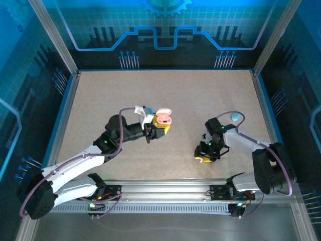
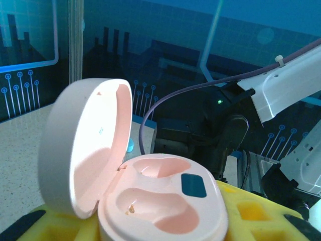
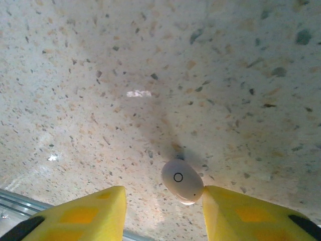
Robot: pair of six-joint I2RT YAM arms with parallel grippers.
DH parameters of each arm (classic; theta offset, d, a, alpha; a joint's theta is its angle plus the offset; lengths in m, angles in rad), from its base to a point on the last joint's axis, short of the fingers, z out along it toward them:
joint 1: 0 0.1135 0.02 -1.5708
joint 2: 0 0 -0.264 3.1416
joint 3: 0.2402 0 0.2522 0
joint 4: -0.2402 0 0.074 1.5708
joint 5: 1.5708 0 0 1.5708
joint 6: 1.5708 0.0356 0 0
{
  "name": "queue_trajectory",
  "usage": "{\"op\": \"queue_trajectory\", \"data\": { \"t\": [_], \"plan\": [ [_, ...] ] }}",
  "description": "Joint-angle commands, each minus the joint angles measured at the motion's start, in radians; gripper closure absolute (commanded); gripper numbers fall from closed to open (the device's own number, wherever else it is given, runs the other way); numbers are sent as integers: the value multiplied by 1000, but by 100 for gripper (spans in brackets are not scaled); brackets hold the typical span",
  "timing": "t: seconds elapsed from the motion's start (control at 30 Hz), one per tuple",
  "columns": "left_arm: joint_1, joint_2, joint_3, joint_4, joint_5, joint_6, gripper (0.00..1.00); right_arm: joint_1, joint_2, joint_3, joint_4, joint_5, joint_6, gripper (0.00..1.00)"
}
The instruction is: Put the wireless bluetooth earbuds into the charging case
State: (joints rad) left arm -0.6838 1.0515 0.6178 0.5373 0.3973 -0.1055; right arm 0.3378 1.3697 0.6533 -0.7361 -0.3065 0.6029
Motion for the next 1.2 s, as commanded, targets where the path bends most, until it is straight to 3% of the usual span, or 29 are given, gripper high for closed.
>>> {"op": "queue_trajectory", "data": {
  "t": [0.0, 0.23, 0.77, 1.17],
  "plan": [
    [-9, -14, -4, 40, 15, -8, 65, 10, -7, 11, -44, 29, 10, 55],
    [-8, -15, 1, 33, 15, -10, 65, -11, -12, 26, -45, 101, -26, 52],
    [-10, 7, 12, 35, 20, -17, 65, -10, 40, -2, 64, -24, -60, 60],
    [-10, -1, 8, 29, 16, -15, 64, -4, 77, -4, 81, -37, -67, 57]
  ]
}}
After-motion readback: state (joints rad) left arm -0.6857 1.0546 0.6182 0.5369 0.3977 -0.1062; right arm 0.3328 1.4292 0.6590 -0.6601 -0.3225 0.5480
